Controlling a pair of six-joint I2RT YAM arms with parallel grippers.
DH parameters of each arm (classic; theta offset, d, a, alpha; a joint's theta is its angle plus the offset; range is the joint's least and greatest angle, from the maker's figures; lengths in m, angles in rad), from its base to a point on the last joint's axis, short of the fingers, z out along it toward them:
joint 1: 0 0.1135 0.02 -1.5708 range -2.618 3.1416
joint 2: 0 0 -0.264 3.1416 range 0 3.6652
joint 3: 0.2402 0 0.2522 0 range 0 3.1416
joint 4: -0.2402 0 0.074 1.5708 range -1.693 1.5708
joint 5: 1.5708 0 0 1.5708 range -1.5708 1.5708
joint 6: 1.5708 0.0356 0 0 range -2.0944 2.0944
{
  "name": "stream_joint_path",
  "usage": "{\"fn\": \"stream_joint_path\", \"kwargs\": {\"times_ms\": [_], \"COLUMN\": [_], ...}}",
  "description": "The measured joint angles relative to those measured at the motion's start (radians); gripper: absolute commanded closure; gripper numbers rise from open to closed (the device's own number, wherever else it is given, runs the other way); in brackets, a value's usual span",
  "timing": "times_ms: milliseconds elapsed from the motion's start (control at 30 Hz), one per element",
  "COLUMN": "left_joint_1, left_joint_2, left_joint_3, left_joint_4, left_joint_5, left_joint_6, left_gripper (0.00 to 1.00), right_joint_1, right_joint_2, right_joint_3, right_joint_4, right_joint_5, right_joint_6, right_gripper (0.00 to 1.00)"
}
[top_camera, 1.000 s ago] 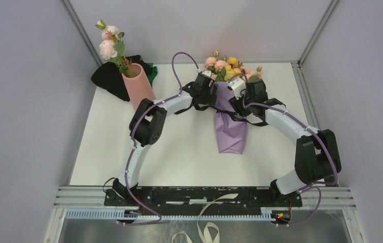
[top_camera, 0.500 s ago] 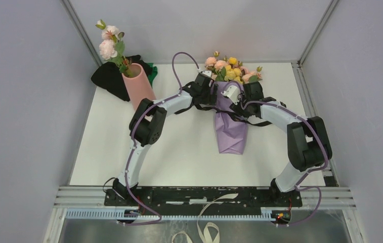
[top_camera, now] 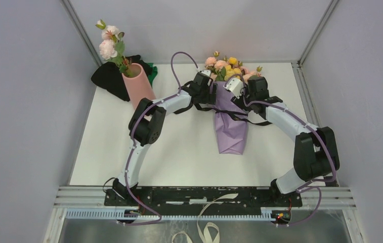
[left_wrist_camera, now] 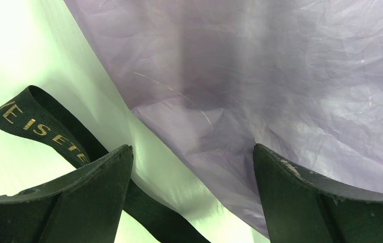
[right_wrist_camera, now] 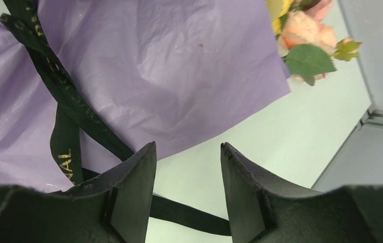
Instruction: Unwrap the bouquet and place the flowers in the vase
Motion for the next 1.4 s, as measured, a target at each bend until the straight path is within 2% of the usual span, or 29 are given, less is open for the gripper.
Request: {"fn": "stream_joint_path", "kwargs": {"times_ms": [400, 867, 1200, 1333, 1400], "left_joint_1": [0.0, 0.004, 0.005, 0.008, 0.01], "left_joint_2": [0.0, 0.0, 0.0, 0.0, 0.0], "left_joint_3": [0.0, 0.001, 0.001, 0.001, 0.001], "left_joint_4": [0.0, 0.0, 0.0, 0.0, 0.0], "left_joint_5": [0.002, 0.006, 0.006, 0.006, 0.006], "left_joint_6": [0.0, 0.0, 0.001, 0.005, 0.01], "left_gripper": [0.06, 0.06, 0.06, 0.06, 0.06], "right_joint_1": [0.003, 0.023, 0.023, 0.023, 0.023], "right_joint_2": [-0.025, -0.08, -0.034, 0.008, 0.022], "right_joint_3": [0.0, -0.103, -0.119, -0.119, -0.119], "right_joint_4": [-0.019, -0.032, 0.003, 0.008, 0.008], "right_joint_5": [-0.036, -0.051, -0.063, -0.071, -0.076], "right_joint_6": [0.008, 0.043, 0.064, 0.07, 0.072], "right_gripper": [0.46, 0.46, 0.48, 0.57, 0.77]}}
